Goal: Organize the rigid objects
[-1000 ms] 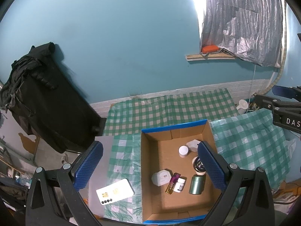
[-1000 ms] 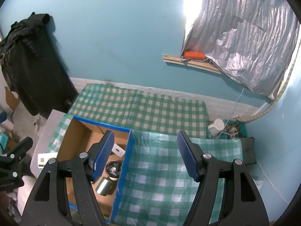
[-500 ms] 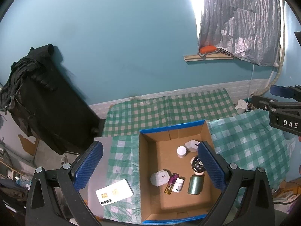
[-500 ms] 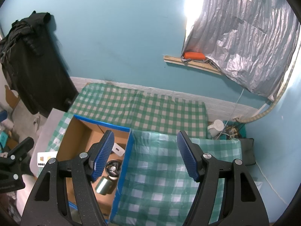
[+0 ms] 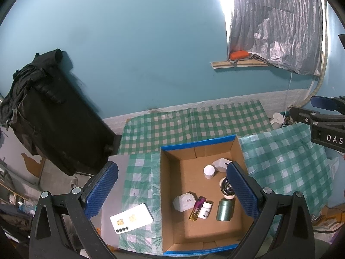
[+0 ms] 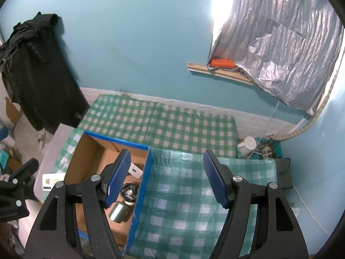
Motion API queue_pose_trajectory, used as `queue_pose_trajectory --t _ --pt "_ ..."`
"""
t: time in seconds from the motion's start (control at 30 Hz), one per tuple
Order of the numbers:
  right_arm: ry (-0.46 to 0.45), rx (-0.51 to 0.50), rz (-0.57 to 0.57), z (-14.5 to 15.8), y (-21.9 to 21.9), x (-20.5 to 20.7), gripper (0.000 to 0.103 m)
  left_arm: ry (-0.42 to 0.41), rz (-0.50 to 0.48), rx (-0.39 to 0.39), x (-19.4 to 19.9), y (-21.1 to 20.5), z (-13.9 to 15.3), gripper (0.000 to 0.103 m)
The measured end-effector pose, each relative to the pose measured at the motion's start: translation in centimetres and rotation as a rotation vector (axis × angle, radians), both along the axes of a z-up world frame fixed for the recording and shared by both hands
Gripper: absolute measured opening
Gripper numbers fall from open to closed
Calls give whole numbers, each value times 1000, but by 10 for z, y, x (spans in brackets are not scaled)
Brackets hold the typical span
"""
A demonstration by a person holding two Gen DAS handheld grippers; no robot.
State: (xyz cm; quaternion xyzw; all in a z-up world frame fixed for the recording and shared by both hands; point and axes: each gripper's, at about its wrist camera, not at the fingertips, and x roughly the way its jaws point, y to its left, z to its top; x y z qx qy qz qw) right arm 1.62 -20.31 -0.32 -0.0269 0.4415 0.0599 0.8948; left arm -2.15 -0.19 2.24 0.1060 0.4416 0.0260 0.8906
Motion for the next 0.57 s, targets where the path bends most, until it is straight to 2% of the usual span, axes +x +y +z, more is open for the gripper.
queue_pose_trajectory --t 0.57 --pt "2 -5 2 1 -2 -1 69 8 5 -2 -1 1 -1 101"
